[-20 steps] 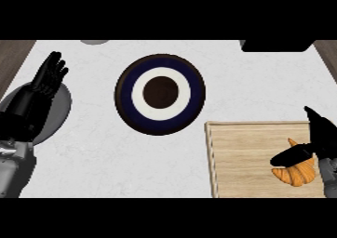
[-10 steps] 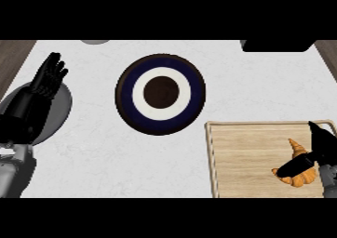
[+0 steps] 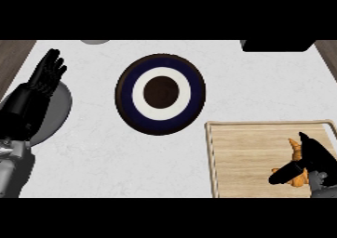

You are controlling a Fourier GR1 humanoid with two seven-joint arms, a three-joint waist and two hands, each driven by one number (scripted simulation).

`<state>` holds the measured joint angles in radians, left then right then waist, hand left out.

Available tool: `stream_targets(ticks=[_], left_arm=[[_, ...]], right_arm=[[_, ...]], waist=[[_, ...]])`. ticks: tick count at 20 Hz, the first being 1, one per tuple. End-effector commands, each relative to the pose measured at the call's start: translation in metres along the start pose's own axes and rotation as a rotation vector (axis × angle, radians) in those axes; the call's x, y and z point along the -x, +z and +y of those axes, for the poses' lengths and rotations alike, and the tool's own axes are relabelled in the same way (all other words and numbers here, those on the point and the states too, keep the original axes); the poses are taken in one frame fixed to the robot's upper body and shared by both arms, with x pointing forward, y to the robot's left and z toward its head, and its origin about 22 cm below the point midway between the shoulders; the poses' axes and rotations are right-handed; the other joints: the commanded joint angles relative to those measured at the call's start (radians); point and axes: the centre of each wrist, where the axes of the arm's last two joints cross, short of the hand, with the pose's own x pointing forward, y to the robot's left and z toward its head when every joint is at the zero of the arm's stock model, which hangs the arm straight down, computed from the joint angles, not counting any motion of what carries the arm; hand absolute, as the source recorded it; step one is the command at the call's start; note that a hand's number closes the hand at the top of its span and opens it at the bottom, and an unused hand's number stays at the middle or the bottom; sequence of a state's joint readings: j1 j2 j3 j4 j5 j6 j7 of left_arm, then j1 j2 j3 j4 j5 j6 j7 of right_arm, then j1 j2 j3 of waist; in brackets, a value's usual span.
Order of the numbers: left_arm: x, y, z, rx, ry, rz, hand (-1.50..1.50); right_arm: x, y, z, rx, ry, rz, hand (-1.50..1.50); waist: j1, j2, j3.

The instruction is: Pick the croissant from the tray and place it in the plate

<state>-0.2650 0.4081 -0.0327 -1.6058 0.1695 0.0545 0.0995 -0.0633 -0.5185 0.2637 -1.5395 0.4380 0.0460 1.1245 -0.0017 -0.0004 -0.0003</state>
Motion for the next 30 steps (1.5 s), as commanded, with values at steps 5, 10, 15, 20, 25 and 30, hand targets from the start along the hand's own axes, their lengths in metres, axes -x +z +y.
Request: stream_targets(ticks=[5,10,15,20,25,30], left_arm=[[0.013,-0.015,0.001,-0.008,0.003,-0.007,0.00],[0.007,-0.005,-0.002,-0.005,-0.003,-0.008,0.00],[-0.017,-0.004,-0.001,0.007,-0.008,-0.003,0.00],[0.010,0.003,-0.010,-0.001,0.016,-0.009,0.00],[0.000,-0.003,-0.002,-0.004,-0.005,0.006,0.00],[0.006,0.001,0.003,-0.021,-0.010,0.006,0.00]], right_arm=[[0.007,-0.016,0.011,-0.029,0.039,0.170,-1.50],[0.005,-0.035,0.003,0.180,0.042,0.032,1.50],[0.036,-0.019,0.064,0.259,0.033,-0.090,1.50],[0.061,-0.010,0.089,0.359,-0.021,-0.250,1.50],[0.068,0.017,0.091,0.522,-0.043,-0.329,1.50],[0.059,0.048,0.068,0.569,-0.146,-0.480,1.50]], waist=[[-0.003,0.002,0.000],[0.006,0.001,0.001],[0.000,-0.003,0.001],[-0.005,0.000,0.002],[-0.012,-0.003,0.000],[-0.009,-0.002,-0.001]])
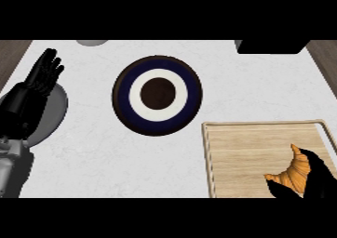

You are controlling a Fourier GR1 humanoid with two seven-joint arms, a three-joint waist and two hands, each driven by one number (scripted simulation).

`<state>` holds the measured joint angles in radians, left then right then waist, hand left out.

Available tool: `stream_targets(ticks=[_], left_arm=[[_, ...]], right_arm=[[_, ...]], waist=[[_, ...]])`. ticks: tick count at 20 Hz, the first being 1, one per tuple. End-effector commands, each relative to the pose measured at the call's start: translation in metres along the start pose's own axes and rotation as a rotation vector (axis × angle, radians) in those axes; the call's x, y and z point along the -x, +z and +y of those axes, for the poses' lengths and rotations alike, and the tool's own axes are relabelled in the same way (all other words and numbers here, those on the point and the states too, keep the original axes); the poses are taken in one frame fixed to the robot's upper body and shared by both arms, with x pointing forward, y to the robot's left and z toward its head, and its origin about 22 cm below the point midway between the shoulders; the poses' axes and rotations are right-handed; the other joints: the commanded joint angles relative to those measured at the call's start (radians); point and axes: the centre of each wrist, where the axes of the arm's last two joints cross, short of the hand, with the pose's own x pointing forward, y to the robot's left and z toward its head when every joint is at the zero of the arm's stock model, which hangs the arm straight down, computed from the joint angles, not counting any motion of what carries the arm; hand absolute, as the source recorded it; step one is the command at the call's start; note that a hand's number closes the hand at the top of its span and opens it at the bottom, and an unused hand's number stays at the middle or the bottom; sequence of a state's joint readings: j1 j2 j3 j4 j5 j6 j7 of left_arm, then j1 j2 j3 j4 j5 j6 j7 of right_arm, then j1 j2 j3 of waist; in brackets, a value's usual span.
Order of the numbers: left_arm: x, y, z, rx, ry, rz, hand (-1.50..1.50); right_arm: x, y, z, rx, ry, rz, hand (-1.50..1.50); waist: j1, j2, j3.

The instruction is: Pick the croissant from the tray and place it in the plate

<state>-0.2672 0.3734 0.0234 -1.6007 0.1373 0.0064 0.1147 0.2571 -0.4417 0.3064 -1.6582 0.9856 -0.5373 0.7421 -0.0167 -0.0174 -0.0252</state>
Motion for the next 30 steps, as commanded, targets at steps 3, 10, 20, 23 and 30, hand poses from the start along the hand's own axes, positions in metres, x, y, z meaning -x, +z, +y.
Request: stream_targets(ticks=[3,10,20,23,30], left_arm=[[0.015,0.005,0.005,-0.014,0.007,0.004,0.00],[-0.014,-0.012,-0.001,0.010,0.004,-0.021,0.00],[-0.006,-0.003,-0.008,0.031,0.005,-0.008,0.00],[-0.007,-0.006,0.008,0.012,-0.008,-0.014,0.00],[0.001,0.001,-0.008,0.014,0.014,0.003,0.00]], right_arm=[[-0.045,0.027,-0.028,0.076,-0.164,-0.228,1.50],[-0.101,0.074,-0.041,0.135,-0.448,-0.436,1.50],[-0.202,0.068,-0.066,0.096,-0.468,-0.548,1.50],[-0.235,0.052,-0.051,0.041,-0.500,-0.533,1.50],[-0.293,0.018,-0.044,-0.018,-0.532,-0.502,1.50]], waist=[[0.009,0.015,0.024],[0.011,0.016,0.025],[0.022,0.017,0.025],[0.029,0.020,0.025],[0.031,0.020,0.025]])
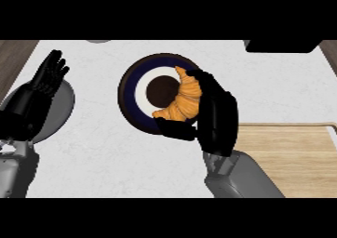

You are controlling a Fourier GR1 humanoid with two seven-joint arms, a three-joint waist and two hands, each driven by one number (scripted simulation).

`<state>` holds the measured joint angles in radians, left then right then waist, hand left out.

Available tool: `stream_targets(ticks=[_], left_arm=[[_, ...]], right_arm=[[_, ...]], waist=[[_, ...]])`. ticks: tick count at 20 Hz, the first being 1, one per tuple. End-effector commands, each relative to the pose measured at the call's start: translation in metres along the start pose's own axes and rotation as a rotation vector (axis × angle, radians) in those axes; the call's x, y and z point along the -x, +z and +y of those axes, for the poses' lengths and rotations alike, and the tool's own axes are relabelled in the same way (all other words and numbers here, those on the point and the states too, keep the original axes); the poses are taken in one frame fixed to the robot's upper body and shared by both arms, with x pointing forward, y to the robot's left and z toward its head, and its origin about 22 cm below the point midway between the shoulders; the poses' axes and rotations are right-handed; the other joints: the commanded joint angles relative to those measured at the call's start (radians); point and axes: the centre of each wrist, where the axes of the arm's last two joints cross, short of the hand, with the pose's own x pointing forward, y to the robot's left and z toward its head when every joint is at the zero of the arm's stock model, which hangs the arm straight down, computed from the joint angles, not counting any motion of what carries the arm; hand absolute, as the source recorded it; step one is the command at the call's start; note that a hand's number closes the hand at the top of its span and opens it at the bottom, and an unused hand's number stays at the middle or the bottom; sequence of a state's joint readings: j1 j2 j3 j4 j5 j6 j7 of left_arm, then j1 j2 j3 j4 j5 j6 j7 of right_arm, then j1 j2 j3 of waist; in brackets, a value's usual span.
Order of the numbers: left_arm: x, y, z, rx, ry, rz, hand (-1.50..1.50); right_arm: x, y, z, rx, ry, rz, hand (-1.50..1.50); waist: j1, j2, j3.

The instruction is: Pick the croissant from the tray and place it in the plate

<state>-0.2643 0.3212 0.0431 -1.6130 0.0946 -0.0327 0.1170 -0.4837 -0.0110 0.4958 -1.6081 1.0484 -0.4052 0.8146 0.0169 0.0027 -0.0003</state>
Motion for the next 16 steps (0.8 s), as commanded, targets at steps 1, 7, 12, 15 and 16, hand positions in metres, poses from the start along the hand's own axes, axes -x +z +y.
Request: stream_targets(ticks=[1,7,12,15,16], left_arm=[[-0.022,-0.020,-0.007,0.011,-0.009,-0.018,0.00],[-0.002,-0.008,-0.002,0.019,-0.010,-0.035,0.00],[-0.010,-0.013,-0.024,0.033,0.006,-0.036,0.00],[0.004,-0.010,-0.008,0.044,-0.003,-0.046,0.00],[-0.015,-0.027,-0.017,0.058,0.000,-0.043,0.00]], right_arm=[[-0.012,-0.040,0.027,-0.025,0.002,0.029,1.50],[-0.004,-0.072,0.064,-0.025,0.089,0.084,1.50],[0.010,-0.092,0.083,-0.081,0.147,0.098,1.50],[0.019,-0.100,0.081,-0.018,0.004,0.195,1.50],[0.020,-0.095,0.087,-0.037,0.011,0.208,-1.50]], waist=[[0.007,0.005,0.001],[0.020,0.007,0.000],[0.038,0.012,0.001],[0.047,0.018,0.001],[0.055,0.019,0.001]])
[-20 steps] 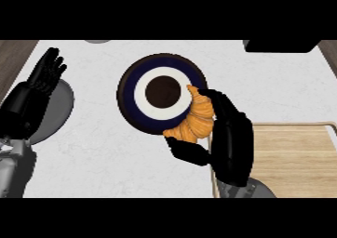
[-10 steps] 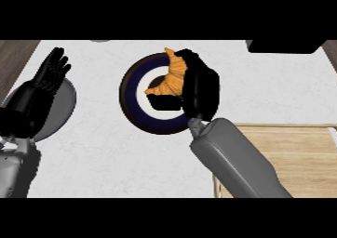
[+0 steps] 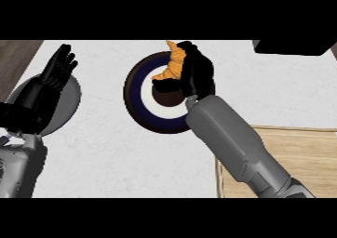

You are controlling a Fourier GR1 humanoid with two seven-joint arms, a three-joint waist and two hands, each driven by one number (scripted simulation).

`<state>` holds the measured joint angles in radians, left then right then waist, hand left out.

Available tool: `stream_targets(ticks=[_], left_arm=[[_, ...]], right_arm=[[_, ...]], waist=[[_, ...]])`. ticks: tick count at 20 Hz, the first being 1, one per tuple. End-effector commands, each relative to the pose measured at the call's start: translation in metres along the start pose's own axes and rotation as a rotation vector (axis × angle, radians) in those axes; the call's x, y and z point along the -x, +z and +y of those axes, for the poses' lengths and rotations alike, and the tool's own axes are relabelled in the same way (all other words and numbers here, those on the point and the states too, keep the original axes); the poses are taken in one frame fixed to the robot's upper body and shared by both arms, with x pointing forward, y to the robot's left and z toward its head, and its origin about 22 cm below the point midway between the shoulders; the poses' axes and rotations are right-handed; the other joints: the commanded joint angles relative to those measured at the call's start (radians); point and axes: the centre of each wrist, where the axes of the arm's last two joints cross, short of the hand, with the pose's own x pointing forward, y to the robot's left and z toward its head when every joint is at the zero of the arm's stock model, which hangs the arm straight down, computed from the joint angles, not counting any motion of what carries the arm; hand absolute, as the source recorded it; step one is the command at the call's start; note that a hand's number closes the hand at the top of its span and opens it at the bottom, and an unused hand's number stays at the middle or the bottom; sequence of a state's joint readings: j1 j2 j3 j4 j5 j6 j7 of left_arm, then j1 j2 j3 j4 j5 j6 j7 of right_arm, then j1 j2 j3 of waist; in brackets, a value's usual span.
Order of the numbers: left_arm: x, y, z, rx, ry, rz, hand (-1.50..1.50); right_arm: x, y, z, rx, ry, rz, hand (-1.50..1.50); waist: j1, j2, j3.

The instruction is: Pick the croissant from the tray and place it in the plate

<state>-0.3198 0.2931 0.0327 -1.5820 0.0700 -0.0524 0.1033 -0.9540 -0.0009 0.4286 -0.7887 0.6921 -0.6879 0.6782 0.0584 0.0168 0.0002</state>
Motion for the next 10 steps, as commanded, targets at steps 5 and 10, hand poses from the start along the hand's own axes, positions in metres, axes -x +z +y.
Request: stream_targets(ticks=[5,10], left_arm=[[-0.003,-0.007,-0.006,0.040,0.016,-0.006,0.00],[-0.005,-0.013,-0.012,0.021,0.014,-0.023,0.00]], right_arm=[[-0.006,-0.016,0.004,-0.022,-0.139,0.039,-1.50],[-0.003,-0.014,0.002,0.088,-0.287,-0.030,-1.50]], waist=[[0.033,0.009,0.001],[0.040,0.012,0.002]])
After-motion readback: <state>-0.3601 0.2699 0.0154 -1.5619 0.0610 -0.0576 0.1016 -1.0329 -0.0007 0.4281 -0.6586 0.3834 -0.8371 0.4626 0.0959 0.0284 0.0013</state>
